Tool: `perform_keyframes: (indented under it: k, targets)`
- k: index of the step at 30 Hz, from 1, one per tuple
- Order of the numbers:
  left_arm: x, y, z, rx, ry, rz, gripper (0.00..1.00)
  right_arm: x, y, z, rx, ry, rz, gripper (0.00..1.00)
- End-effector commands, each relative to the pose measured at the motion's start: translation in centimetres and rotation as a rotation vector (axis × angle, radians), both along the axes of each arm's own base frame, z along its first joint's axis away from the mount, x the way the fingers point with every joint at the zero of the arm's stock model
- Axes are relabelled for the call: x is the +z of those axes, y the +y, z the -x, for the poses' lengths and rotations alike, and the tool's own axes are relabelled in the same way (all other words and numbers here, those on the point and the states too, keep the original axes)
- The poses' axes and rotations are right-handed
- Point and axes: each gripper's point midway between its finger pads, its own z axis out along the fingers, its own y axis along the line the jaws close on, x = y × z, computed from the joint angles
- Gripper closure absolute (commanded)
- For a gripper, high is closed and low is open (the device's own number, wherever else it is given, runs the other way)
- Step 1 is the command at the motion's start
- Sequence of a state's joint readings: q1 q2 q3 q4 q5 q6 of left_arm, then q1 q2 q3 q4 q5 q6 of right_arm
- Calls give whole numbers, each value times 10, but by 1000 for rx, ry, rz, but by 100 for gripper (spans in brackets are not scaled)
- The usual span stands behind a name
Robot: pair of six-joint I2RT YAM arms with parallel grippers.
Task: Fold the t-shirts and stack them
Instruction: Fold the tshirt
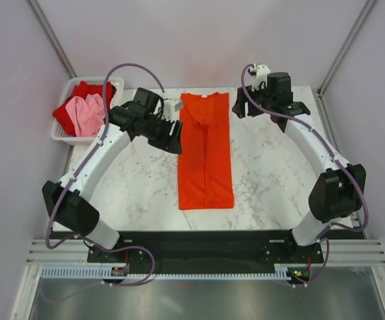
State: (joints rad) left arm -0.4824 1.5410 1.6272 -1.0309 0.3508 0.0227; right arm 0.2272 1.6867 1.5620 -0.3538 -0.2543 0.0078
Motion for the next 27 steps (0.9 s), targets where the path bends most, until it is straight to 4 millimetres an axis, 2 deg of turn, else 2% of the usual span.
perform_keyframes:
  k: [1, 3, 4, 5, 6, 8, 9, 11, 12, 13, 18, 22, 27]
  targets:
    - [-75, 19, 8, 273, 394, 62, 34, -91, 7, 74, 24, 413, -78, 25]
    - [-84, 26, 9, 363, 493, 156, 34, -112, 6, 105, 28, 537, -114, 26]
    - [-100, 30, 19, 402, 559, 173, 34, -113, 5, 114, 25, 559, -132, 26]
    - [-100, 26, 18, 412, 578, 226, 35, -118, 4, 122, 6, 601, -159, 26]
    - [-111, 27, 25, 447, 626, 224, 35, -127, 3, 137, 7, 647, -186, 26]
    - [-121, 26, 27, 462, 646, 228, 35, -137, 1, 154, -15, 720, -219, 26]
    - [-128, 27, 33, 470, 671, 219, 35, -145, 5, 171, -20, 789, -264, 26]
    - [-136, 28, 39, 478, 696, 210, 35, -154, 10, 194, -27, 881, -316, 27]
    - [-143, 29, 46, 484, 723, 200, 35, -166, 11, 213, -51, 962, -344, 27]
    - [-147, 29, 50, 486, 738, 198, 36, -168, 14, 225, -38, 1009, -372, 28]
    - [-176, 25, 80, 489, 831, 167, 41, -192, 8, 274, -20, 1169, -343, 30]
    - [-190, 25, 84, 502, 811, 168, 50, -202, 8, 295, -8, 1220, -319, 31]
    - [-199, 21, 91, 515, 816, 188, 52, -211, 21, 286, 43, 1161, -273, 32]
